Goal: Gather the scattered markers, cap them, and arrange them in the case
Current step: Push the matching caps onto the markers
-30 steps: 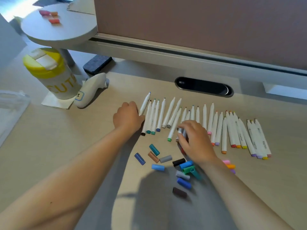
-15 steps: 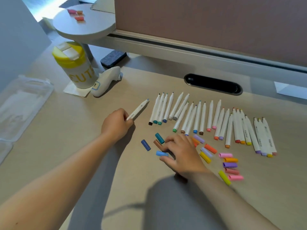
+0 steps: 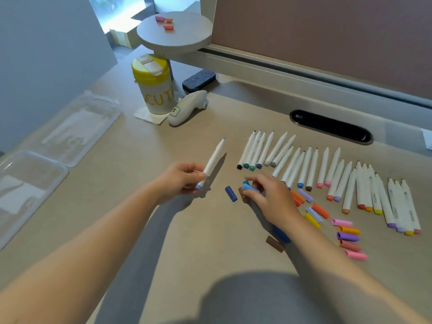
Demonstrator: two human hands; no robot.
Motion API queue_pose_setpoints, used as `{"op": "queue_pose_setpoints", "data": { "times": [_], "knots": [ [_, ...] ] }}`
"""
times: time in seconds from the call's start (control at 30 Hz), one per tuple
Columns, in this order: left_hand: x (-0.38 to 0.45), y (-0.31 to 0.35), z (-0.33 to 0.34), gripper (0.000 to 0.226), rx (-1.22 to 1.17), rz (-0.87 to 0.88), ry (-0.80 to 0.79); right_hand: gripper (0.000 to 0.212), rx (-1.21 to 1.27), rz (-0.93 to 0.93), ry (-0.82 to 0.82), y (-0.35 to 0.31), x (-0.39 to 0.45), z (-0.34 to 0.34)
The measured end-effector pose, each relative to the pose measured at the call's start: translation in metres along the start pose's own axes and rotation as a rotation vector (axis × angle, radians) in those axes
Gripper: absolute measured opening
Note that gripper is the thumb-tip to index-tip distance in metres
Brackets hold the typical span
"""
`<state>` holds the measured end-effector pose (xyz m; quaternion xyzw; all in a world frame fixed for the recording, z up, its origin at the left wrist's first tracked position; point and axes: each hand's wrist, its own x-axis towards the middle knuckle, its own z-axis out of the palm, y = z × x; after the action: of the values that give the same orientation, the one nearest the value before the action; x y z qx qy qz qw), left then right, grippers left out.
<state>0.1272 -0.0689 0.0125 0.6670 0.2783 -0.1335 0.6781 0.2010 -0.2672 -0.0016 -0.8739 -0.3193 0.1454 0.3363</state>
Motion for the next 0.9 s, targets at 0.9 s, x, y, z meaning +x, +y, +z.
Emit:
{"op": "queue_pose_setpoints", "data": {
  "times": [0.9],
  "knots": [
    [-0.050, -0.070, 0.069, 0.018, 0.474, 0.479, 0.241, 0.014, 0.887, 0.098, 0.505, 0.005, -0.039, 0.007]
  ]
}}
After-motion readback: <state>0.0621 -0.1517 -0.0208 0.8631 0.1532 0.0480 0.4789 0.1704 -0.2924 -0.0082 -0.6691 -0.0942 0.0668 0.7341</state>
